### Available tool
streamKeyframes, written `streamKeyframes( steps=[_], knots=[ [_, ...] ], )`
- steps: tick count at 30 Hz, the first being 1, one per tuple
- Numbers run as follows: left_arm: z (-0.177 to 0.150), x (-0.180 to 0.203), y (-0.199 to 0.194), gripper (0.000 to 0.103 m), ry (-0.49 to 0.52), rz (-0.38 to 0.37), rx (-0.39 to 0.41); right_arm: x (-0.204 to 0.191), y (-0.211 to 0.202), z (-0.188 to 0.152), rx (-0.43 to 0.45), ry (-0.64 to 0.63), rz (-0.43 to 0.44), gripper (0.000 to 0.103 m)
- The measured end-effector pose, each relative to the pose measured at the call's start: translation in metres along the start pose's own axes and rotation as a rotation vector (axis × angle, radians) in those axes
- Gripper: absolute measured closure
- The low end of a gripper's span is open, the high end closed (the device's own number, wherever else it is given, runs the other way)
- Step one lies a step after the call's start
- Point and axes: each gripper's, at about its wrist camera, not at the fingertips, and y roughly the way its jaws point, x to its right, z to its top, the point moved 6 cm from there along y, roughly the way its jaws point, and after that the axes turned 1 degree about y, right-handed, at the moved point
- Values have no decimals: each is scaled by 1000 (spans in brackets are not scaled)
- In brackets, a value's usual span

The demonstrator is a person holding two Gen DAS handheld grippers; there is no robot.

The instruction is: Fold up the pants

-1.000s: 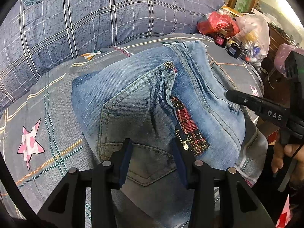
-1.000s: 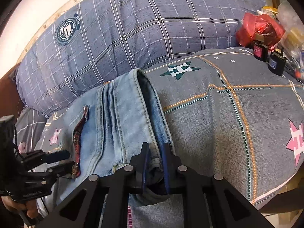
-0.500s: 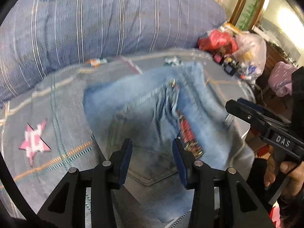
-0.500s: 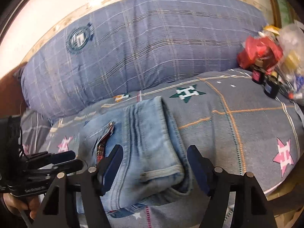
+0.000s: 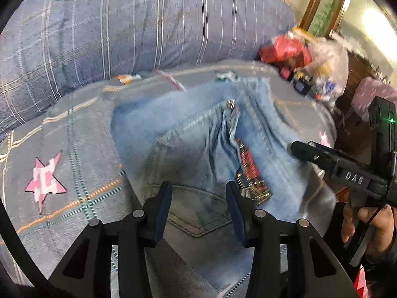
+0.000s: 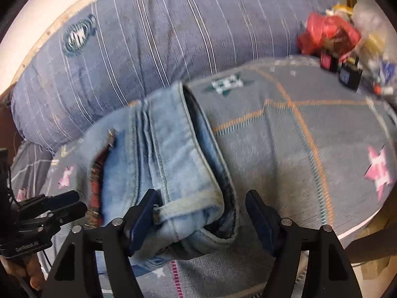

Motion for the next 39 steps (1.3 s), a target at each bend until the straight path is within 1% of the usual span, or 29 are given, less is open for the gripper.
streamKeyframes(
  steps=[3, 4, 6, 7, 8, 9, 10, 11, 12, 13, 15, 19, 21, 24, 26, 27, 29, 31, 32, 33, 34, 35, 36, 39],
  knots=[
    [1, -2, -4, 57, -12, -8, 7, -4, -22, 12, 58, 14, 13, 27],
    [0, -3, -1, 57, -11, -2, -2, -8, -26, 17, 72, 14, 27, 27],
    [-5, -6, 9, 57, -13, 27, -36, -21, -33, 22, 94, 8, 81, 27],
    [-9, -9, 15, 57, -22, 31, -60, -28, -31, 23, 90, 2, 114, 27],
    [-14, -11, 23, 57, -34, 26, -92, -34, -25, 20, 66, -2, 146, 27],
    [-18, -12, 27, 56, -38, 29, -96, -39, -20, 17, 48, -1, 162, 27],
    [-19, -12, 27, 55, -37, 27, -89, -41, -6, 9, 8, -4, 168, 27],
    [-20, -12, 27, 55, -34, 22, -81, -38, 6, 6, -24, -13, 158, 29],
    [-20, -11, 26, 54, -28, 17, -81, -34, 21, -3, -73, -26, 128, 30],
    [-20, -11, 25, 54, -20, 19, -82, -27, 38, -14, -103, -32, 119, 31],
    [-22, -11, 20, 52, -16, 16, -87, -24, 38, -15, -44, -49, 153, 31],
    [-23, -21, 5, 49, -70, 18, -62, -25, 31, -16, -51, -42, 144, 31],
    [-25, -28, -1, 46, -104, 10, -47, -24, 24, -15, -54, -35, 142, 31],
    [-33, -33, 7, 45, -116, 27, -76, -19, 11, -2, -25, 6, 146, 30],
    [-41, -34, 17, 45, -133, 29, -103, -20, -2, 9, 9, 31, 165, 30],
    [-43, -34, 19, 45, -145, 32, -102, -22, -6, 14, 13, 45, 180, 29],
    [-44, -34, 21, 45, -162, 38, -97, -29, -2, 29, 16, 69, 217, 30],
    [-44, -35, 21, 44, -166, 36, -99, -37, 8, 35, 15, 49, 225, 30],
    [-43, -35, 19, 44, -165, 34, -100, -39, 17, 34, 0, 25, 211, 30],
    [-42, -35, 17, 44, -164, 29, -97, -39, 31, 31, -35, -3, 185, 30],
    [-40, -36, 14, 44, -163, 29, -92, -37, 52, 21, -92, -32, 144, 30],
    [-37, -37, 10, 44, -157, 39, -82, -38, 61, 15, -106, -43, 139, 30],
    [-33, -37, 5, 44, -147, 56, -66, -36, 60, 14, -66, -63, 158, 30],
    [-23, -37, -7, 44, -142, 67, -23, -34, 49, 15, -68, -58, 166, 31]
  ],
)
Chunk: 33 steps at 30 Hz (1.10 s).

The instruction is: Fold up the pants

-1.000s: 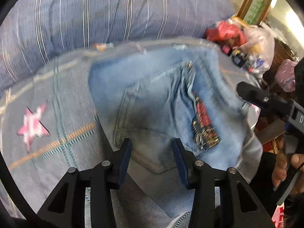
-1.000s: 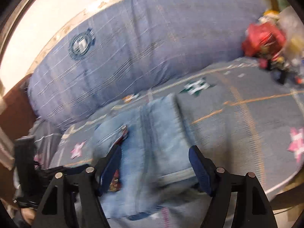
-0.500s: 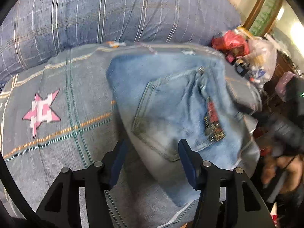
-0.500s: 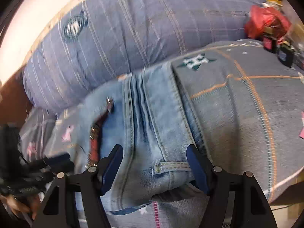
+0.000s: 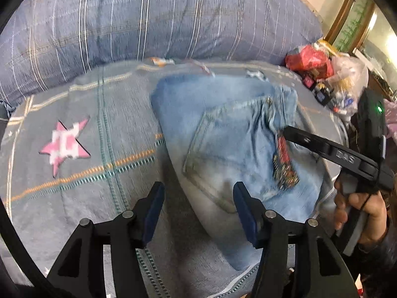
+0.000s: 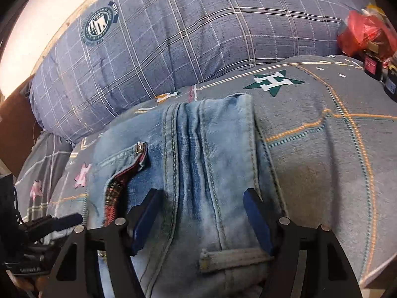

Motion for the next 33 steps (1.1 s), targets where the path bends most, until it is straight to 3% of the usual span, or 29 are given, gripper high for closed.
streamKeyframes(
  steps=[4, 7, 8, 21, 28, 33],
  knots=[
    [9, 8, 11, 44, 35, 11, -7, 1, -33, 4, 88, -36, -21, 30],
    [1, 15, 41, 43, 68, 68, -90, 12, -16, -7, 11, -30, -52, 30],
    [-1, 14, 45, 41, 54, 82, -80, 18, -8, -14, -22, -28, -64, 29],
    [-1, 19, 43, 37, 64, 141, -59, 20, -3, -16, 7, 7, -38, 29],
    [-1, 20, 43, 37, 70, 130, -61, 21, -13, -16, 22, 22, -11, 29],
    [8, -3, 24, 37, -28, 26, -20, 34, -29, -9, 35, 89, 8, 25]
  ],
)
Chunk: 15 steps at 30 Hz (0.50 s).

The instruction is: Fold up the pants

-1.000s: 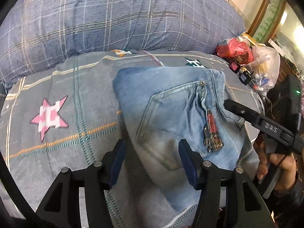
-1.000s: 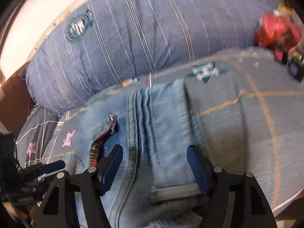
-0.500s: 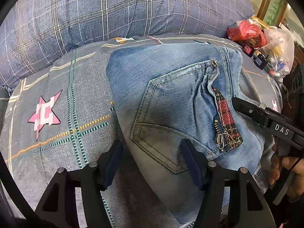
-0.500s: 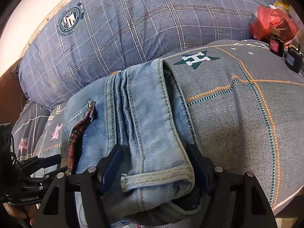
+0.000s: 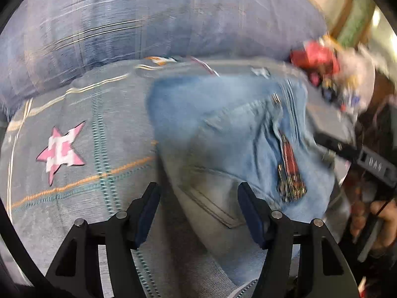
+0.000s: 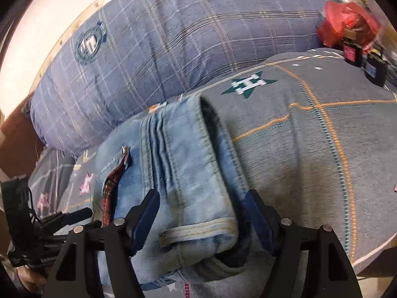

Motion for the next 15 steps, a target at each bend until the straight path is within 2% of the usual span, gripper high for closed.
streamKeyframes(
  steps=[3, 7, 10, 12, 15],
  knots=[
    [4, -21, -3, 37, -90, -49, -9, 17, -6, 5, -23, 59, 32, 23],
    [2, -30, 6, 37, -157, -100, -36, 35, -4, 5, -53, 137, 100, 23],
    [-1, -23, 17, 37, -160, -120, -59, 42, 5, -4, -79, 183, 150, 23],
    [-1, -15, 23, 37, -144, -130, -63, 42, 15, -13, -138, 207, 182, 23],
    [7, -6, 30, 37, -133, -150, -54, 36, 16, -16, -156, 208, 247, 23]
  ],
)
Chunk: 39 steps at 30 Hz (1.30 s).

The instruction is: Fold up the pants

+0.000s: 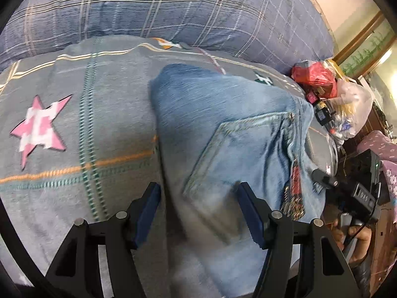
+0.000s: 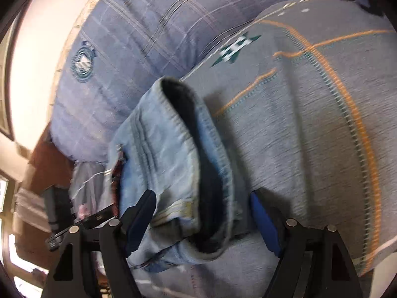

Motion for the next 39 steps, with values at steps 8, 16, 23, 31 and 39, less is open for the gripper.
streamKeyframes(
  steps=[8, 16, 23, 31, 39],
  knots=[
    [21, 5, 20, 31, -22, -20, -5, -3, 10, 1, -3, -13, 2, 23],
    [30, 11, 28, 30, 29, 33, 6, -23, 24, 0, 4, -155, -133, 28],
    [29, 9, 22, 32, 35, 24, -9, -23, 23, 1, 18, -134, -141, 30],
    [39, 15, 38, 18, 121, 97, -26, -14, 21, 0, 18, -133, -142, 29],
    [36, 40, 30, 46, 212, 159, 22, -21, 22, 1, 35, -169, -181, 38]
  ],
)
